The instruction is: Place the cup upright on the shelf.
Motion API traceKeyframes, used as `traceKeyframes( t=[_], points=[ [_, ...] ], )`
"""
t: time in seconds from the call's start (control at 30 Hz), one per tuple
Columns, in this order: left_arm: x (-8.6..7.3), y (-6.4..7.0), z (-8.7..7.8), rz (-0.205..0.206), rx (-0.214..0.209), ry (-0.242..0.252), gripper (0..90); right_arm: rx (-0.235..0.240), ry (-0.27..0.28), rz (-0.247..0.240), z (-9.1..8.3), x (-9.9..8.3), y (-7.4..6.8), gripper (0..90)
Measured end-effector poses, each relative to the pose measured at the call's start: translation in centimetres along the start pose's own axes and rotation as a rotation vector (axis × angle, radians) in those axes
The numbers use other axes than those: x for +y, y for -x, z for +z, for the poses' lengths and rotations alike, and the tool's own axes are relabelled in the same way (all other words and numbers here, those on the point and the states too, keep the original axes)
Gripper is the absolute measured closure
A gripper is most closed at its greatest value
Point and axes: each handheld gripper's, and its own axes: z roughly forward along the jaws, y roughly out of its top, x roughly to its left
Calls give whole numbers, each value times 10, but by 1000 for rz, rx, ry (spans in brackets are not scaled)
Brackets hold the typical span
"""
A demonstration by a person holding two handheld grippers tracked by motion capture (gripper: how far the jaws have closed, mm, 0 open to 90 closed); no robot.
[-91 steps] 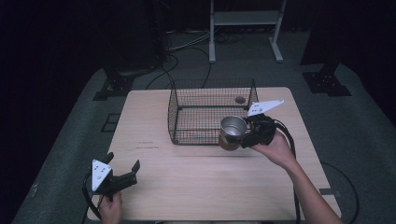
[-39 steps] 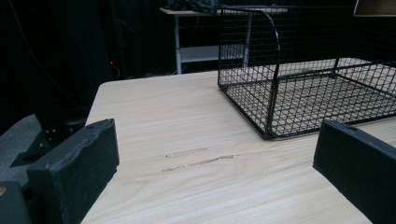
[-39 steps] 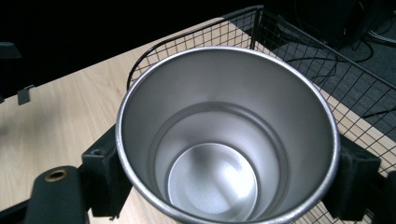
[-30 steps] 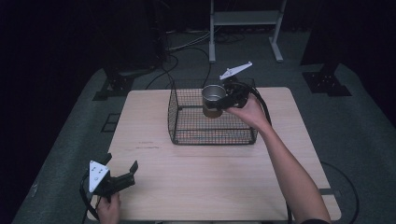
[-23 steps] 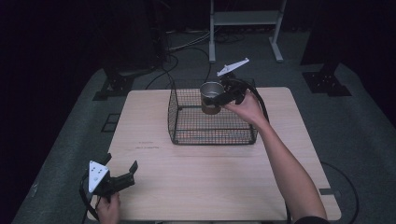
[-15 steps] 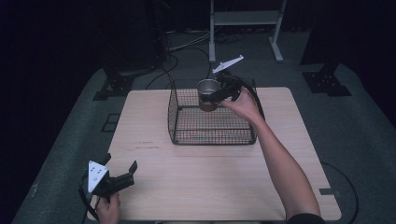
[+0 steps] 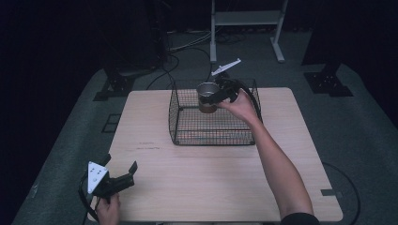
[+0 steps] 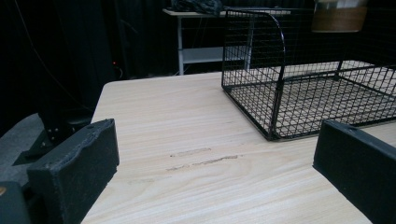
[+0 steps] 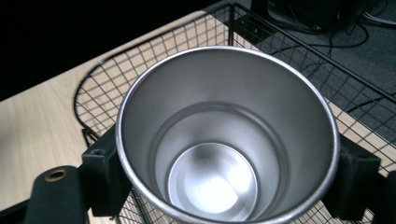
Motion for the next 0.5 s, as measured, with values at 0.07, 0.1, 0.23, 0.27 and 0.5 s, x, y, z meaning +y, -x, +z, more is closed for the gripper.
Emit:
traceKeyframes(
  t=[0.07,0.1,0.23,0.27,0.5],
  points=[
    [0,0,0,2,2,-1,0,-3,-1,4,2,-1,3,178],
    [0,0,0,1,1,0,0,-2,-1,10,3,-2,3,178],
    [0,0,0,-4,3,6,0,-1,-7,21,8,-6,8,178],
    [0,0,0,-3,3,5,0,0,-7,26,9,-7,8,178],
    [0,0,0,3,4,2,0,2,-23,34,15,-11,11,178]
  ],
)
